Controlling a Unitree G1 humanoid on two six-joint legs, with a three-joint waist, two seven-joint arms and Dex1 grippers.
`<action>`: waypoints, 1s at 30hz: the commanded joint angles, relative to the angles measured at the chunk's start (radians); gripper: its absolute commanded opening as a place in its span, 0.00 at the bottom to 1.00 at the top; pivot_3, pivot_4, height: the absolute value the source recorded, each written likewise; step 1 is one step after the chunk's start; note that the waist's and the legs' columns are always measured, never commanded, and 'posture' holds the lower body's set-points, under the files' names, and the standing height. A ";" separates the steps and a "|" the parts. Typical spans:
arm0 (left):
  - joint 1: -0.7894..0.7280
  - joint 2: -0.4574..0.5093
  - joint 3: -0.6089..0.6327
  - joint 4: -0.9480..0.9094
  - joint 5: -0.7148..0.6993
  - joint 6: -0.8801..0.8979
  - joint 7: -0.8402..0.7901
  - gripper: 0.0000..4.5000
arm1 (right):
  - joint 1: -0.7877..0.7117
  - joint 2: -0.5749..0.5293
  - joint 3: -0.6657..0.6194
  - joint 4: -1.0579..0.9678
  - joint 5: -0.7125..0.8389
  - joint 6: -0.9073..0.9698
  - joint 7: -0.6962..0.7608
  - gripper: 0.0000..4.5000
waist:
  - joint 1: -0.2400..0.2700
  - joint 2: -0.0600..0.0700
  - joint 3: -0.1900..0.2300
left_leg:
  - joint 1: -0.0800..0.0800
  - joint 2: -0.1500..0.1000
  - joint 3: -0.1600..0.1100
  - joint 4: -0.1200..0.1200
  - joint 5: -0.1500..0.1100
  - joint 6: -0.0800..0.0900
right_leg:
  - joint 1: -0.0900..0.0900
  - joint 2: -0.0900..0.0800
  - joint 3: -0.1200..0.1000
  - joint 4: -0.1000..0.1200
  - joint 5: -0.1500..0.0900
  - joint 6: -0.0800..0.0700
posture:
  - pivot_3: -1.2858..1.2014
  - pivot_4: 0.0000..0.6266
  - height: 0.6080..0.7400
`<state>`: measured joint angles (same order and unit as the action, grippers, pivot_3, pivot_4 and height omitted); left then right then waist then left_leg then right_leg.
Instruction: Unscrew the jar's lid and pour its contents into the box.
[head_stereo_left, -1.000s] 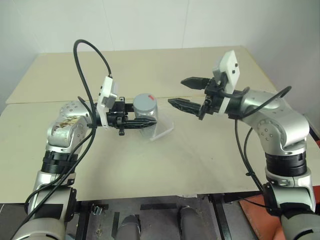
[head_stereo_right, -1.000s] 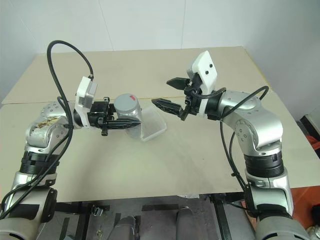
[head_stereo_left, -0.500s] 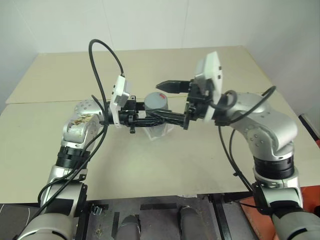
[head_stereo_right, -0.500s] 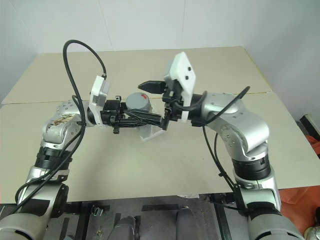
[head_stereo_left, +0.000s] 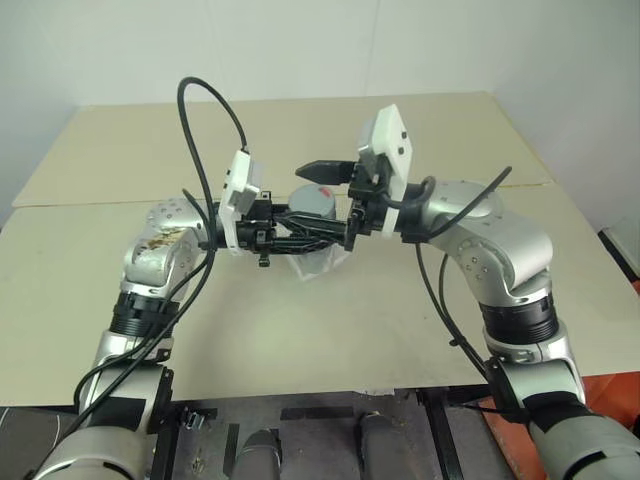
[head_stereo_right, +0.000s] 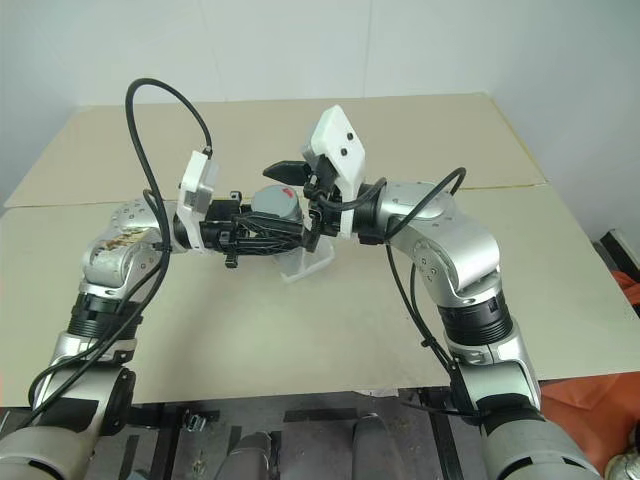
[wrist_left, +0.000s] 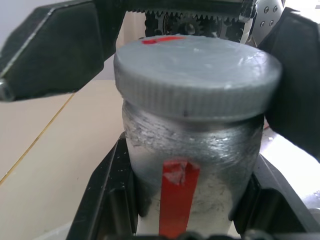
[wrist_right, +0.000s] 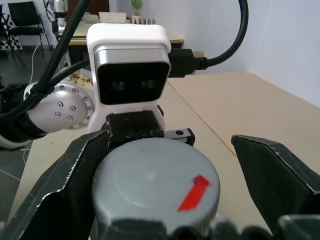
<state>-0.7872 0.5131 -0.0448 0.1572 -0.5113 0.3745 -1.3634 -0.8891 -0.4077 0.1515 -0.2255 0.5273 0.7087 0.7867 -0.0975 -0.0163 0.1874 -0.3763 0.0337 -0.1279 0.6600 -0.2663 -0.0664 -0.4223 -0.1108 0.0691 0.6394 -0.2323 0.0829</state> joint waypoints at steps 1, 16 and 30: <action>-0.011 0.022 0.021 -0.042 -0.017 -0.014 -0.021 0.43 | 0.005 -0.034 -0.064 -0.016 -0.003 -0.018 -0.008 0.99 | 0.000 0.000 0.000 | 0.000 0.000 0.000 0.000 0.000 0.000 | 0.000 0.000 0.000 0.000 0.000 0.000 | 0.52 0.24 1.00; 0.000 0.043 0.032 -0.042 -0.022 -0.016 -0.028 0.43 | 0.131 -0.178 -0.172 -0.134 0.087 0.014 0.014 0.99 | 0.002 0.000 0.000 | 0.000 0.000 0.000 0.000 0.000 0.000 | 0.000 0.000 0.000 0.000 0.000 0.000 | 0.52 0.24 1.00; -0.013 -0.004 0.019 -0.025 -0.009 -0.026 -0.021 0.43 | 0.076 -0.110 -0.099 -0.205 0.151 0.050 -0.019 0.99 | 0.001 0.000 0.000 | 0.001 0.000 0.000 0.000 0.000 0.000 | 0.001 0.000 0.000 0.000 0.000 0.000 | 0.52 0.24 1.00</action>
<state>-0.7790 0.5089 -0.0314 0.1493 -0.5127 0.3697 -1.3835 -0.7858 -0.5252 0.0471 -0.4193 0.6844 0.7675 0.7817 -0.0962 -0.0163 0.1874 -0.3758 0.0337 -0.1277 0.6600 -0.2664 -0.0662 -0.4218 -0.1108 0.0693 0.6396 -0.2324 0.0829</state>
